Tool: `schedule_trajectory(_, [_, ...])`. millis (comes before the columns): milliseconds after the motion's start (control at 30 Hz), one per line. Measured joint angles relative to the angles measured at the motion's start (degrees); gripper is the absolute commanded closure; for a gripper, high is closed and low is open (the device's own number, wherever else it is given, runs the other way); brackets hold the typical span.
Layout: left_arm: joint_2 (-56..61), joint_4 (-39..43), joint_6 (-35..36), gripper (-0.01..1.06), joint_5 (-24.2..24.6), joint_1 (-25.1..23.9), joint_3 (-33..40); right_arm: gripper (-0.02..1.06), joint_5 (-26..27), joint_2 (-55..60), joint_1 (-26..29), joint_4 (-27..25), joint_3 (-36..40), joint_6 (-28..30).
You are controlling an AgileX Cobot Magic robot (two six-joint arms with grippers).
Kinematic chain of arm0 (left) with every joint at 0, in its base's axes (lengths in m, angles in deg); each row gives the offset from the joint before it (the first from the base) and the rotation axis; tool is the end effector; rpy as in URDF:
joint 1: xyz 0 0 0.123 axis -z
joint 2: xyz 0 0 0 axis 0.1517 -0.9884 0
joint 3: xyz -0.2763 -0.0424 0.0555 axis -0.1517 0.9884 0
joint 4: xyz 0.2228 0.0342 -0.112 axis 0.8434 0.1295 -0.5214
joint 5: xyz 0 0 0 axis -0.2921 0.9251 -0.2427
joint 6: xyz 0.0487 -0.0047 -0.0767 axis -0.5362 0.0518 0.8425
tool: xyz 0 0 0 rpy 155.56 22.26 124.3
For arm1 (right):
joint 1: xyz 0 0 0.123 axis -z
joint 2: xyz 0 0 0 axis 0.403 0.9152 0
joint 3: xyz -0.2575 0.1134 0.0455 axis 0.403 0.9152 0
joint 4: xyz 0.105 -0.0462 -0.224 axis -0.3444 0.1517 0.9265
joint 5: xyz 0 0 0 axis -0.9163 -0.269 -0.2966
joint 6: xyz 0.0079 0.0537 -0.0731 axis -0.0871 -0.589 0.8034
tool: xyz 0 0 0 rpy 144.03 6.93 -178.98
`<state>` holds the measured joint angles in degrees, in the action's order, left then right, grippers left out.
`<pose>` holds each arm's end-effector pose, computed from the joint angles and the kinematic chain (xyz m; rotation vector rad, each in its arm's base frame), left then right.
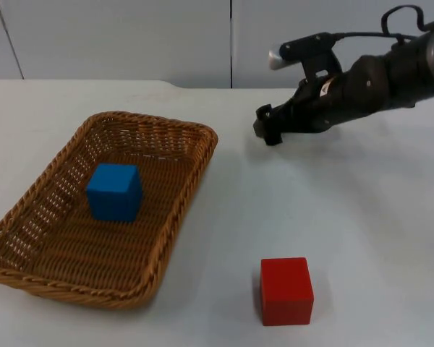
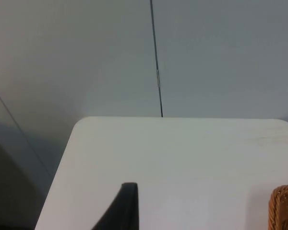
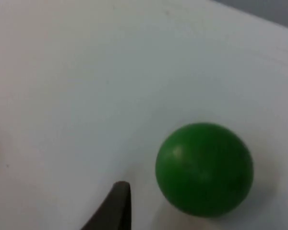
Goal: Place all geometric objects except the red cube into the basket.
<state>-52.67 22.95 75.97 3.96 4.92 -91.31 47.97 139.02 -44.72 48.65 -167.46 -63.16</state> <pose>0.2025 0.0189 0.3947 -0.0766 1.9957 0.1193 0.4868 0.1864 0.0744 -0.5084 2.1840 0.1468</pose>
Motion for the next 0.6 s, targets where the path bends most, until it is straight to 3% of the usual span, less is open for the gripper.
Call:
schedule_trajectory(333, [0.0,0.0,0.0,0.0,0.04,0.0,0.0,-0.01,3.47,1.07,-0.87,0.86,0.0,-1.68])
schedule_trajectory(600, [0.0,0.0,0.0,0.0,0.57,0.0,0.0,-0.01,4.87,1.07,-2.33,3.36,-0.08,-7.97])
